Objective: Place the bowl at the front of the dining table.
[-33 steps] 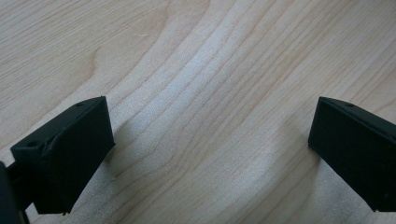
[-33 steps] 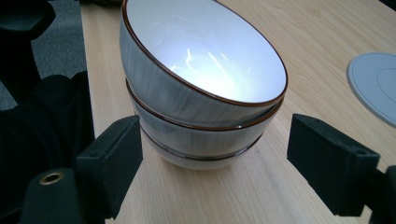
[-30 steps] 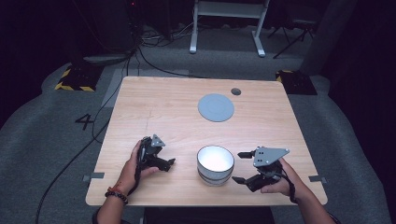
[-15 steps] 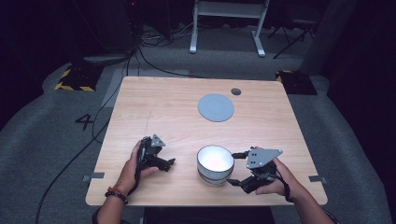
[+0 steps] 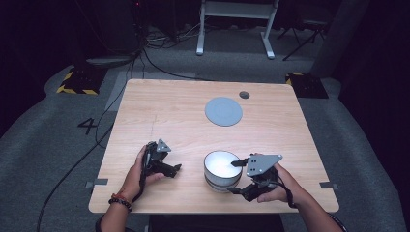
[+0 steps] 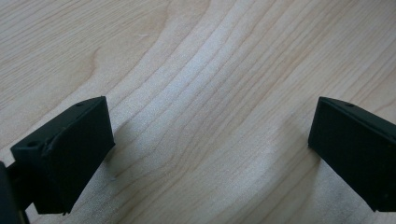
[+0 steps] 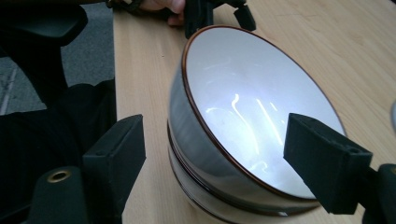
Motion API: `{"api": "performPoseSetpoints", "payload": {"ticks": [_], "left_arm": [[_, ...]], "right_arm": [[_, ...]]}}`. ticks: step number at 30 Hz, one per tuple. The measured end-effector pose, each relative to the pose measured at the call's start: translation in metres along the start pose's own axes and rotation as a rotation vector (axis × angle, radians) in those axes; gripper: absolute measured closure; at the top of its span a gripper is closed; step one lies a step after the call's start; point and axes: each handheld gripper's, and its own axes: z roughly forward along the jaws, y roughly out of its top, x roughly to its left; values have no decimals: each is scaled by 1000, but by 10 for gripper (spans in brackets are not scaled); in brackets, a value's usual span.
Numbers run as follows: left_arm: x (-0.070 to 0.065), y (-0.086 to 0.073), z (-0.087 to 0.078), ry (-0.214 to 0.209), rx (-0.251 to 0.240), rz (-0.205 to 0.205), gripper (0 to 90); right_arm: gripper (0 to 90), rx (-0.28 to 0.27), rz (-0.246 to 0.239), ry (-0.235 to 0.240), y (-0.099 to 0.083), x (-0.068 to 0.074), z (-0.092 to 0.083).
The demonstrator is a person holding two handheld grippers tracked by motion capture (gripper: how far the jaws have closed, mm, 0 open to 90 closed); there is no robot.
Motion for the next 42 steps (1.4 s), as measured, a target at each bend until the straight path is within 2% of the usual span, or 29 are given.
{"api": "performPoseSetpoints", "payload": {"ticks": [2,5,17,21,24,32,36,42], "left_arm": [[0,0,0,0,0,0,2],[0,0,0,0,0,0,2],[0,0,0,0,0,0,3],[0,0,0,-1,1,-1,3],[0,0,0,0,1,0,3],[0,1,0,7,-1,3,2],[0,1,0,7,-1,4,2],[0,1,0,7,0,5,3]], "right_arm": [[221,9,0,11,2,0,4],[284,43,-8,32,4,0,13],[365,78,14,80,4,-3,26],[463,79,39,105,6,-7,27],[528,97,37,117,8,-9,29],[690,129,34,217,15,-15,30],[802,113,28,264,21,-15,30],[815,108,22,281,23,-16,31]]}}
